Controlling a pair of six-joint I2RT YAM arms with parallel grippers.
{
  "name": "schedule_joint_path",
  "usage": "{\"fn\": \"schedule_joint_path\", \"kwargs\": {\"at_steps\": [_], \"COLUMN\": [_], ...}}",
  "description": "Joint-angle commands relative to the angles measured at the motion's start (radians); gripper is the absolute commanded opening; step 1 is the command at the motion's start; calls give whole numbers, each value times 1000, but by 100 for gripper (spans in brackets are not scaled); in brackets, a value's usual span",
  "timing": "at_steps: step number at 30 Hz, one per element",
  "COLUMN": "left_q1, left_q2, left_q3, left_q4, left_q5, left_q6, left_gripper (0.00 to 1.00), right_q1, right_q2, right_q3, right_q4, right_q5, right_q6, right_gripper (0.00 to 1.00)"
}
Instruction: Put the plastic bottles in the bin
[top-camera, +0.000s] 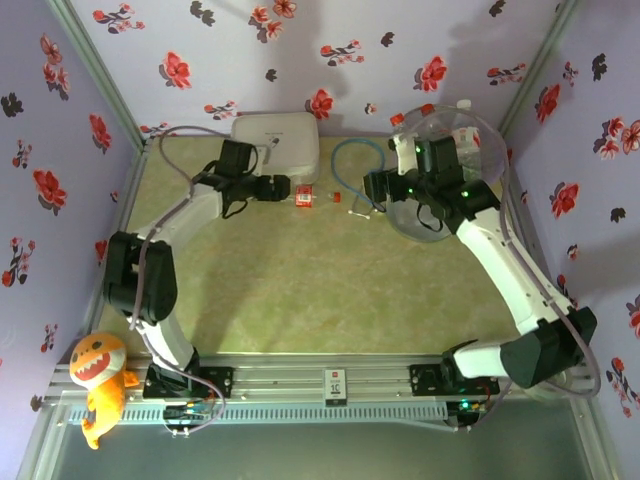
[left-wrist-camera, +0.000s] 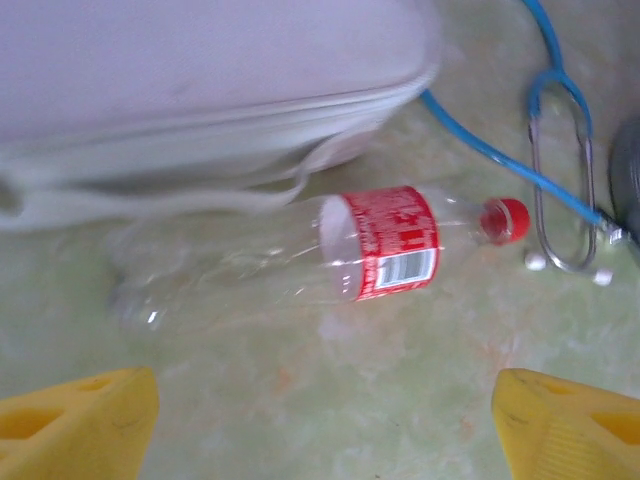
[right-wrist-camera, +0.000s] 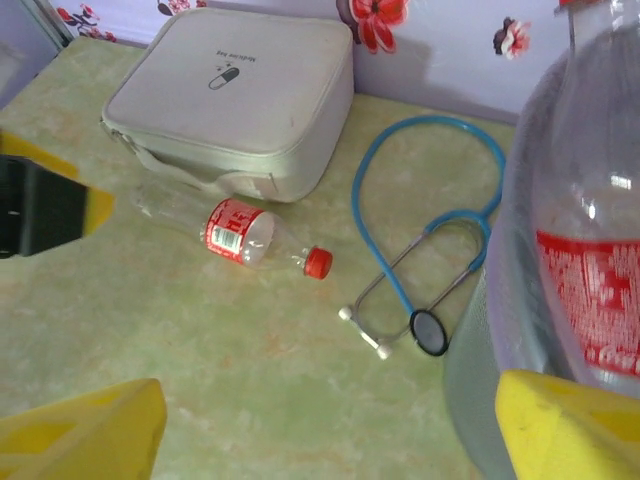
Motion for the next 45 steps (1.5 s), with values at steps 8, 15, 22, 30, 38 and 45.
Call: {"fn": "schedule_joint_path", "kwargs": {"at_steps": [8,15,22,30,38,45], "left_q1": [-35,-58,-68,-75,-135,-197], "left_q2": [241,289,352,385,229,178], "left_q3": [222,202,234,273,120,128], "left_q4": [-127,31,35,-70,-147,-174], "left_q5": [166,104,83,80,77,-171], "left_q6": [360,334,370,397,369,37], "left_gripper": [91,94,95,94,93,100], "right_q1": [-27,-27,-29,-28,-38,-42], "right_q2": [-103,-104,-103,-125,-139,-133], "right_q3": [-130,-143,-138,-153,-155,-176], "right_q4": [-65,-75,-81,-88,-101,-70], "right_q5": [-29,-53,-57,-37,-14,-16], "right_q6": [130,132,126,125,102,112], "right_gripper": [91,90,90,90,91,91]}}
